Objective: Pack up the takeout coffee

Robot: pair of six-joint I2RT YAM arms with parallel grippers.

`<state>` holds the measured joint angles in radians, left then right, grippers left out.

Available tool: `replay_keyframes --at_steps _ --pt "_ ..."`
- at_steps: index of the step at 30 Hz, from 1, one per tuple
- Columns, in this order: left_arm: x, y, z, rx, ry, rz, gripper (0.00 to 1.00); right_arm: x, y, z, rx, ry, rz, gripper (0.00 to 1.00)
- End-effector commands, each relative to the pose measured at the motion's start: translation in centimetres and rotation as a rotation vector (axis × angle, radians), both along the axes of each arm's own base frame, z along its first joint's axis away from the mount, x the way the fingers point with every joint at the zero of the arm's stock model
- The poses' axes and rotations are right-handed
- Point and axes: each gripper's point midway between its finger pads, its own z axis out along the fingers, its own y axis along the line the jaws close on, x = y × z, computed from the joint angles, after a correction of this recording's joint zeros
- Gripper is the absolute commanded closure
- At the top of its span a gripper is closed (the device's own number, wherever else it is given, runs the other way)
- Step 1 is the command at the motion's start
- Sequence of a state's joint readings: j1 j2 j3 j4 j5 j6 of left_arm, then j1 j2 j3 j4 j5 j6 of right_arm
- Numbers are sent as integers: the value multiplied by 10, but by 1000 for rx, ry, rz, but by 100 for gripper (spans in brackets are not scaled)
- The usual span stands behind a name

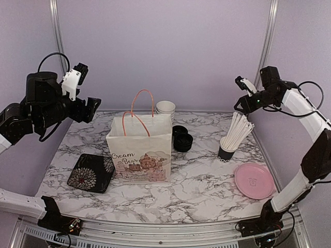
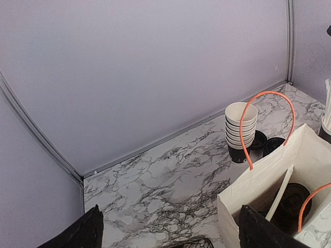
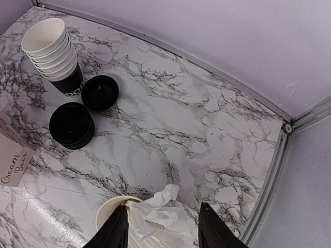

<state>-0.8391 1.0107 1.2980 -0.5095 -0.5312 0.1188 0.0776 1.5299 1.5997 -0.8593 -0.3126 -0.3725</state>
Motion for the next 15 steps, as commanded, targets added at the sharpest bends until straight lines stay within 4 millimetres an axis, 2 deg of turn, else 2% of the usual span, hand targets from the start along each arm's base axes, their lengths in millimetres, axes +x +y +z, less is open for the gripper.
replay_keyframes --at_steps 1,9,15 --pt "2 -4 0 -8 -17 -5 9 -2 -4 -5 -6 45 -24 55" --pt "1 0 -2 -6 -19 3 9 3 -3 -23 -13 115 -20 55" --pt "2 -1 -4 0 -16 4 9 6 -2 -22 -10 110 -13 65"
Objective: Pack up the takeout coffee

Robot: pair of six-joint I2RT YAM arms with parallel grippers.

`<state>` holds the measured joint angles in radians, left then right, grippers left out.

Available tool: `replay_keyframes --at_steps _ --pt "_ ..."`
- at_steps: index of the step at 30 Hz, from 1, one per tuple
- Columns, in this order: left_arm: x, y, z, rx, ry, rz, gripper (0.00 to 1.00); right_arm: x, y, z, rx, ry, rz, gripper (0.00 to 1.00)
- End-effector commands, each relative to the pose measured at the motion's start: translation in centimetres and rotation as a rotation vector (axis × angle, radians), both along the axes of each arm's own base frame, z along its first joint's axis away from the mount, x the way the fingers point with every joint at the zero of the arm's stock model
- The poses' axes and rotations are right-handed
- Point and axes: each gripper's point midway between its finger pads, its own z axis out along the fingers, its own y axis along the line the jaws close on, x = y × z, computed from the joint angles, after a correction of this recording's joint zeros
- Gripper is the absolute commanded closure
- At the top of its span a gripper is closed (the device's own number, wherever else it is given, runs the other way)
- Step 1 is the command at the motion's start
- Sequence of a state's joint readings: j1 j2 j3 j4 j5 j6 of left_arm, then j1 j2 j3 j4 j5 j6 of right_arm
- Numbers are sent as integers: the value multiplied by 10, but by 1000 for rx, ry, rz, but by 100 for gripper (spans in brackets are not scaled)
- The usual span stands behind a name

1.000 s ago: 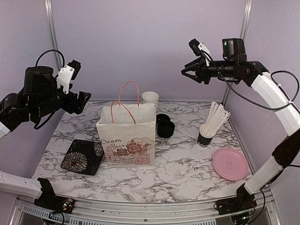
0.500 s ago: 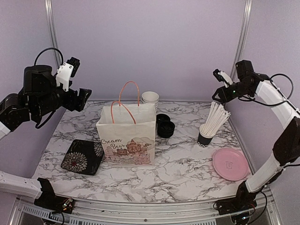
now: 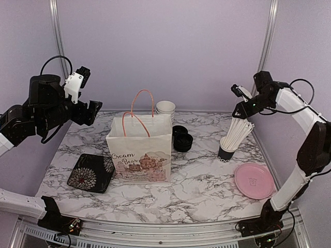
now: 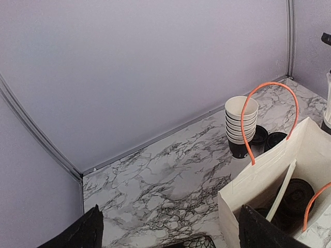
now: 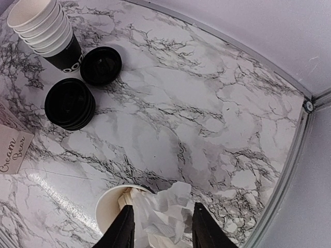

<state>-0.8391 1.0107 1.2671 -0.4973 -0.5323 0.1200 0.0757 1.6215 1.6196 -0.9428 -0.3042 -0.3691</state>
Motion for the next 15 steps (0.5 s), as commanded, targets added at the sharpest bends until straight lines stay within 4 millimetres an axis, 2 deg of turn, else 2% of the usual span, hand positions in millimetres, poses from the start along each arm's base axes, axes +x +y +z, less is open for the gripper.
replay_keyframes --at_steps 1,10,15 --pt "0 0 6 -13 -27 1 9 5 1 21 9 -48 -2 66" --pt "1 -2 5 -10 -25 -4 9 5 2 32 15 -79 7 74" --pt "2 -4 2 -4 -21 -10 9 4 3 32 22 -72 9 83"
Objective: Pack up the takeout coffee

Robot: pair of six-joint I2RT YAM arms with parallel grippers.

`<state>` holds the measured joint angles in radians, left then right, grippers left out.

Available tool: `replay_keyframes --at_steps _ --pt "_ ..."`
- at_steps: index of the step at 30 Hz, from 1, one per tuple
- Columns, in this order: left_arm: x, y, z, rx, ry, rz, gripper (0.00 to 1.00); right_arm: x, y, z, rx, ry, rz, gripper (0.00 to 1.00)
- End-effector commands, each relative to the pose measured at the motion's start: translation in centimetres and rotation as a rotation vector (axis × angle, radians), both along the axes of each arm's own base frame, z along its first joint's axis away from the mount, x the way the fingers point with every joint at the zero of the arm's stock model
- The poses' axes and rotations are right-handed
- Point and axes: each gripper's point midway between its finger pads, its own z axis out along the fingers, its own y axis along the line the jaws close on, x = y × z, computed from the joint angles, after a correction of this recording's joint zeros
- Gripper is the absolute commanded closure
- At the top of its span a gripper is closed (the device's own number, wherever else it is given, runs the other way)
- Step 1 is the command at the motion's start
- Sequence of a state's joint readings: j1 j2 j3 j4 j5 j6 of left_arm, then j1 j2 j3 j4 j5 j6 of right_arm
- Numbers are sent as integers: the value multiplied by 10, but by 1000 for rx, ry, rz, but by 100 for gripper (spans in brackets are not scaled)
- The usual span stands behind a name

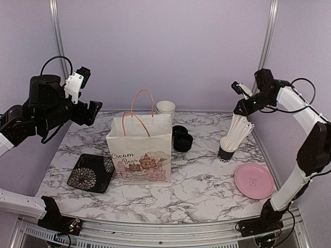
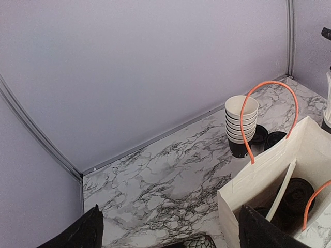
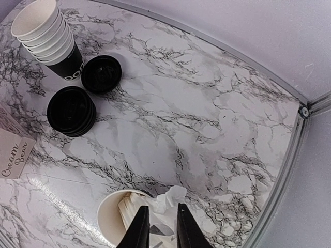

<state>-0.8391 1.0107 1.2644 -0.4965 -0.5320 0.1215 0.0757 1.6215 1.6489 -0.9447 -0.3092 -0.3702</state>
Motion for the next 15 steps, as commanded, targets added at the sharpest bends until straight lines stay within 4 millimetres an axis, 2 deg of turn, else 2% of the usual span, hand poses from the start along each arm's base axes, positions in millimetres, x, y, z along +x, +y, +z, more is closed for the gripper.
replay_keyframes --at_steps 1,3,7,15 --pt "2 -4 2 -6 -20 -11 9 0 2 21 16 -43 5 84" --pt "2 -5 2 -5 -19 -13 9 -1 2 21 15 -43 7 89" --pt "2 -6 1 -3 -17 -16 9 -2 2 30 19 -59 9 91" --pt "3 -6 1 13 -20 -17 9 -17 3 74 46 -165 5 96"
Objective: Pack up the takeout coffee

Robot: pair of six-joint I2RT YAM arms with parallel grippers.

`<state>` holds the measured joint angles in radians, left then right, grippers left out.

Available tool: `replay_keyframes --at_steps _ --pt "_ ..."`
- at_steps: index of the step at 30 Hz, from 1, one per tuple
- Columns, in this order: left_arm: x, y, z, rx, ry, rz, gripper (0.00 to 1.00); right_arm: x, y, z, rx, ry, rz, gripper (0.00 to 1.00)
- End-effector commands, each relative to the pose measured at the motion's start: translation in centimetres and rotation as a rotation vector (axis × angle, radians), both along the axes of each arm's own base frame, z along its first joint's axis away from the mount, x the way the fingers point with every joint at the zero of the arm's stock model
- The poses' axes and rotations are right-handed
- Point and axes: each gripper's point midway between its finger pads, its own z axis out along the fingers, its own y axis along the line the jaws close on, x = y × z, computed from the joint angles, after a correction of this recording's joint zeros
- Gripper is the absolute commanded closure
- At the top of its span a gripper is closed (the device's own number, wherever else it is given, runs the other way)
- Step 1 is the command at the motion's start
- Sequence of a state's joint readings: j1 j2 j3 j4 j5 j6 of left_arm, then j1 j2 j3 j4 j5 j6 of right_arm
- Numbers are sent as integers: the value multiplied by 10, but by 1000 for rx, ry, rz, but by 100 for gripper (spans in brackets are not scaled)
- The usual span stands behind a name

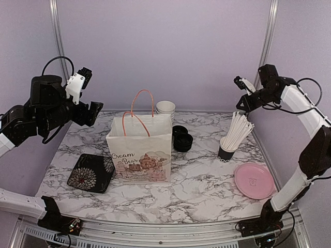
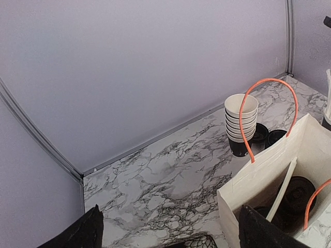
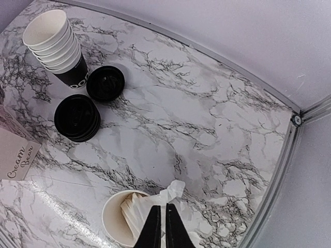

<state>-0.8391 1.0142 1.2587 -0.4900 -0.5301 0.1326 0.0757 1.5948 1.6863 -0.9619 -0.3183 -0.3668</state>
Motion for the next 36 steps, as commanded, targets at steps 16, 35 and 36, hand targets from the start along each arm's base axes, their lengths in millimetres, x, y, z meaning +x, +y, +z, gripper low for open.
replay_keyframes --at_steps 16,35,36 --pt "1 -6 5 -15 -23 -21 9 -30 3 32 10 -62 44 75" --pt "1 -6 -1 -4 -12 -17 9 -24 4 -24 -4 108 58 70" --pt "2 -6 -2 -3 -11 -16 9 -23 5 -23 -2 107 59 70"
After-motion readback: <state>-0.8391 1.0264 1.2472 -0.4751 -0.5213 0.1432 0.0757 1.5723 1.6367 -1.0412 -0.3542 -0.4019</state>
